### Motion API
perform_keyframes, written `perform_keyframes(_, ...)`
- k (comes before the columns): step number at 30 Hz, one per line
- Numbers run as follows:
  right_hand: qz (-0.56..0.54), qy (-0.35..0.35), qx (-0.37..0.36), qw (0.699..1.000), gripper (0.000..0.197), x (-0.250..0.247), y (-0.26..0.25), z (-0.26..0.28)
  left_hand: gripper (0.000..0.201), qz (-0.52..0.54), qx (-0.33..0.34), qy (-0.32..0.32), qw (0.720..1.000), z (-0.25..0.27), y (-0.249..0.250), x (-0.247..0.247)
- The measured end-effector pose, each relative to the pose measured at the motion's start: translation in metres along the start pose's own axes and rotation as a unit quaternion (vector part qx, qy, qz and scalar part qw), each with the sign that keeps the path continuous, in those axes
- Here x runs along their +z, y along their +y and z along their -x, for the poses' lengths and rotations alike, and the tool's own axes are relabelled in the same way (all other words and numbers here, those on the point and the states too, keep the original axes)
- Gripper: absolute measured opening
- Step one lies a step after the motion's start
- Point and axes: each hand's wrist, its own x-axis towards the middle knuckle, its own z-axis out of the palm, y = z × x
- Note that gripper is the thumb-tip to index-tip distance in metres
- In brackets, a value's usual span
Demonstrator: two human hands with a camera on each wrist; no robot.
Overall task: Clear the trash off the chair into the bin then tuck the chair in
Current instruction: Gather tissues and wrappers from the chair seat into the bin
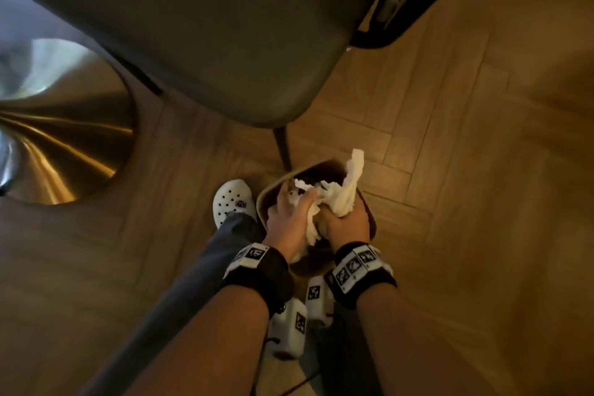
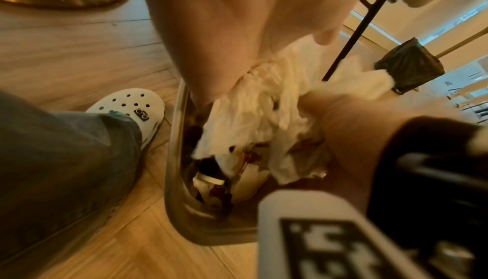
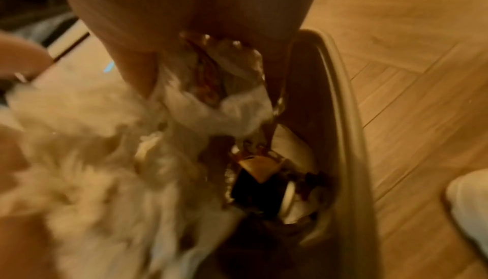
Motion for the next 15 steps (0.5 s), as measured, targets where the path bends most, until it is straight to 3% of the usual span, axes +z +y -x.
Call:
perform_keyframes(2, 0.151, -0.045, 0.031, 0.987, 0.069, 0.005, 0.009, -0.012, 0.088, -0.002, -0.010, -0.011, 1.000, -0.008, -0.010, 0.002)
perform_keyframes(4, 0.216, -0.061, 0.045, 0.973, 0.070, 0.001, 0.013, -0.017, 0.082, -0.012, 0.001, -0.009, 1.000, -0.012, -0.018, 0.002)
perform_keyframes(9, 0.214, -0.051, -0.012, 0.976, 0.064, -0.029, -0.005, 0.004, 0.050, -0.099, 0.049, 0.041, 0.993, 0.007, -0.006, -0.011)
perform_keyframes(15, 0.191, -0.078, -0.027, 0.978, 0.019, -0.076, -0.060, 0.046, 0.032, -0.161, 0.091, 0.071, 0.980, 0.070, 0.040, -0.036)
